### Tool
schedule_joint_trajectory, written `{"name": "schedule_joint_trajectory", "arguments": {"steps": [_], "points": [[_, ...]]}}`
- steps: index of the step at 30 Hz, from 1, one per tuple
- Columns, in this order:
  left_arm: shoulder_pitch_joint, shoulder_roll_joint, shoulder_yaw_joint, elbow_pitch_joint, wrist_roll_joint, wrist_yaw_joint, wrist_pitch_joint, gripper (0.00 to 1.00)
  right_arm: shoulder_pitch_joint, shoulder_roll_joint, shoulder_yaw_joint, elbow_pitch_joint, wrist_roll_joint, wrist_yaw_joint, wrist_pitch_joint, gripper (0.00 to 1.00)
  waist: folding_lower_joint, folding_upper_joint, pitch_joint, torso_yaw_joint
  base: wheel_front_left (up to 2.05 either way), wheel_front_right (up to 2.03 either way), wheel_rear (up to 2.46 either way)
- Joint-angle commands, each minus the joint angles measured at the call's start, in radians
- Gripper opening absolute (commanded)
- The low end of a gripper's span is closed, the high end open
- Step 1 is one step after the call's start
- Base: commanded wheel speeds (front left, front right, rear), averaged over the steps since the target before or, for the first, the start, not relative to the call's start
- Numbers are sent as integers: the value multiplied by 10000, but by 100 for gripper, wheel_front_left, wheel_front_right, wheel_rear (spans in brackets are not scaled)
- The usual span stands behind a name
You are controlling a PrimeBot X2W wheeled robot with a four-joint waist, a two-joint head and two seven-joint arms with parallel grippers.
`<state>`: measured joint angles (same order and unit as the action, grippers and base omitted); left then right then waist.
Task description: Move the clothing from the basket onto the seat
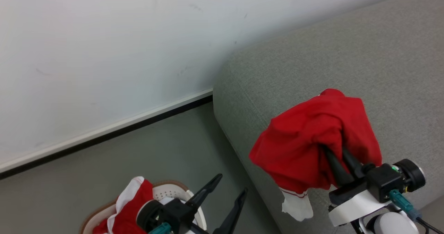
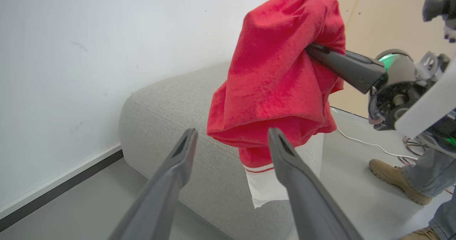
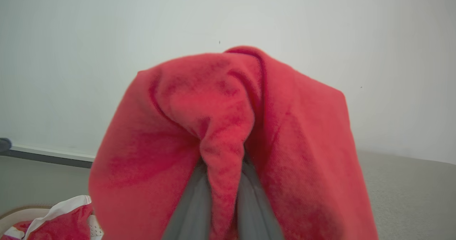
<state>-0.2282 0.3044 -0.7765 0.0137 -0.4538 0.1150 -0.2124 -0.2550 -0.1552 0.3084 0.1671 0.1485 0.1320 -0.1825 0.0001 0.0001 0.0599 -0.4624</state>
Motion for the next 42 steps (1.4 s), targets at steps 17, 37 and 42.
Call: {"name": "schedule_joint_trajectory", "arguments": {"steps": [17,37,42], "points": [[-2753,1696,1006,-1804,726,-428,1233,100,-6501,-198,-5159,1681,-1713,-26,-287,0,-1,-1,5109,2087,0,0,0],[-2373,2290,1549,-2324,426,-57,1015,100,-8753,-761,-10546,6064,-5289,-25,657,22,-1,-1,6584,3315,0,0,0],[-2226,2323,1702,-2219,257,86,915,100,-8760,-262,-11236,6582,-6128,-25,320,100,-1,-1,6106,3130,0,0,0]]}}
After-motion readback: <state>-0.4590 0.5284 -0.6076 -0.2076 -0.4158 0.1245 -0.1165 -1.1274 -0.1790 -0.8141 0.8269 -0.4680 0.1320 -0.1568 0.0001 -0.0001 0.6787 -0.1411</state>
